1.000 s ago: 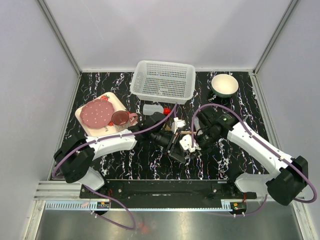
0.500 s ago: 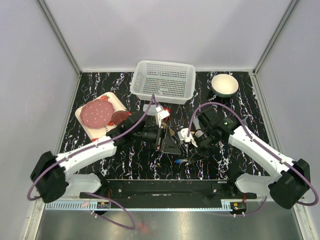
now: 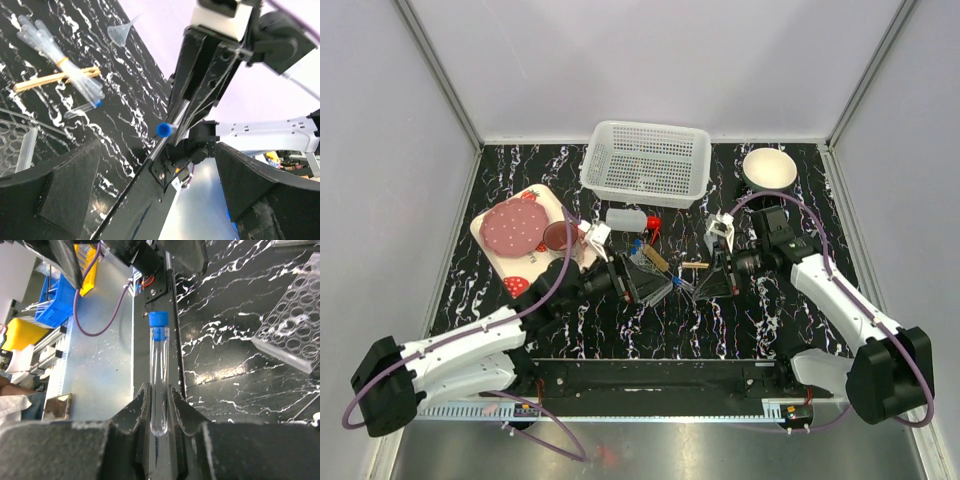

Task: Organize the chemistry lab equipment

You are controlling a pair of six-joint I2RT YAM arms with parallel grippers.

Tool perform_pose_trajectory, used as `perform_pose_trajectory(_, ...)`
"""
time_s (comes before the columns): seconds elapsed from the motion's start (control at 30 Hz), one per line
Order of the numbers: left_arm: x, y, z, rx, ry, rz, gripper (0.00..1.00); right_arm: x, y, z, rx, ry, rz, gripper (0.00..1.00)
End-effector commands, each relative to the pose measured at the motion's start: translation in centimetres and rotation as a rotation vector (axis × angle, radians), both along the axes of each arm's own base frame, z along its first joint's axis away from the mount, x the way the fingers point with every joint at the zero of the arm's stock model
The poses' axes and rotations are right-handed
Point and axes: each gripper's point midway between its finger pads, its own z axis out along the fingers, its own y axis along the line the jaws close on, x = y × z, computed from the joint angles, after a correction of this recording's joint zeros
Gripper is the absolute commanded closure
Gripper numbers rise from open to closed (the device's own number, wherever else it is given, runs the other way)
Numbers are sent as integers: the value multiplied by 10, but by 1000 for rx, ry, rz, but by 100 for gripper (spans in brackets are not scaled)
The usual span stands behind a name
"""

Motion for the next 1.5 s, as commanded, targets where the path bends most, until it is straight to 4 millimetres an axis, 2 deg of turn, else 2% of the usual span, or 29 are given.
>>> perform_pose_trajectory(0.0,17,-14,50,-184,-83,107,1,6,4,23,133,70,-36,89)
perform_pose_trajectory(0.03,18,-21,46,-173,-75,103,1,10,1,24,142,72,-55,89)
perform_pose_trajectory(0.1,17,-30,53,-181,-83,91,1,11,-1,24,161,88,-76,89)
perform_pose_trajectory(0.13,18,-35,47,-164,-73,86,2,11,-2,24,166,89,-79,89)
perform_pose_trajectory(0.27,24,-46,46,-155,-63,94,11,14,-6,25,178,86,-97,88)
perform_pose_trajectory(0.3,25,-48,43,-154,-51,99,18,13,-6,25,178,94,-96,88)
perform_pose_trajectory(0.33,27,-50,39,-144,-43,99,20,14,-6,25,180,93,-96,88)
perform_pose_trajectory(0.57,28,-61,45,-176,-35,80,32,12,-7,23,186,95,-88,88)
perform_pose_trajectory(0.73,23,-70,43,-189,-19,31,48,12,-7,22,188,96,-88,88)
perform_pose_trajectory(0.9,19,-74,45,-211,-9,1,58,11,-7,21,188,94,-87,88)
perform_pose_trajectory(0.93,19,-75,46,-214,-9,-4,66,11,-7,21,187,94,-87,88)
perform_pose_trajectory(0.97,18,-76,47,-215,-10,-14,69,11,-8,20,187,94,-88,87)
perform_pose_trajectory(1.0,14,-78,48,-218,-12,-35,79,11,-8,20,188,88,-86,87)
perform_pose_trajectory(1.07,9,-79,53,-235,-25,-67,88,11,-8,19,186,86,-88,86)
perform_pose_trajectory(1.13,5,-76,51,-238,-28,-80,92,12,-8,19,183,81,-96,72)
perform_pose_trajectory(1.2,3,-69,53,-230,-37,-73,95,13,-10,18,184,60,-103,44)
perform_pose_trajectory(1.23,3,-64,45,-208,-33,-58,95,12,-12,20,185,54,-105,19)
perform_pose_trajectory(1.27,11,-57,32,-157,-24,-18,95,15,-14,19,186,8,-110,10)
perform_pose_trajectory(1.33,15,-39,26,-111,-38,36,96,25,-24,19,154,-16,-179,0)
perform_pose_trajectory(1.37,26,-25,3,-2,-26,109,96,31,-28,17,137,-82,-197,0)
perform_pose_trajectory(1.4,29,-12,4,23,-44,150,96,37,-34,14,111,-109,-234,0)
perform_pose_trajectory(1.43,35,-2,-3,73,-49,191,96,41,-40,7,51,-120,-284,0)
perform_pose_trajectory(1.47,45,18,-26,198,-43,270,96,46,-44,3,19,-184,-295,0)
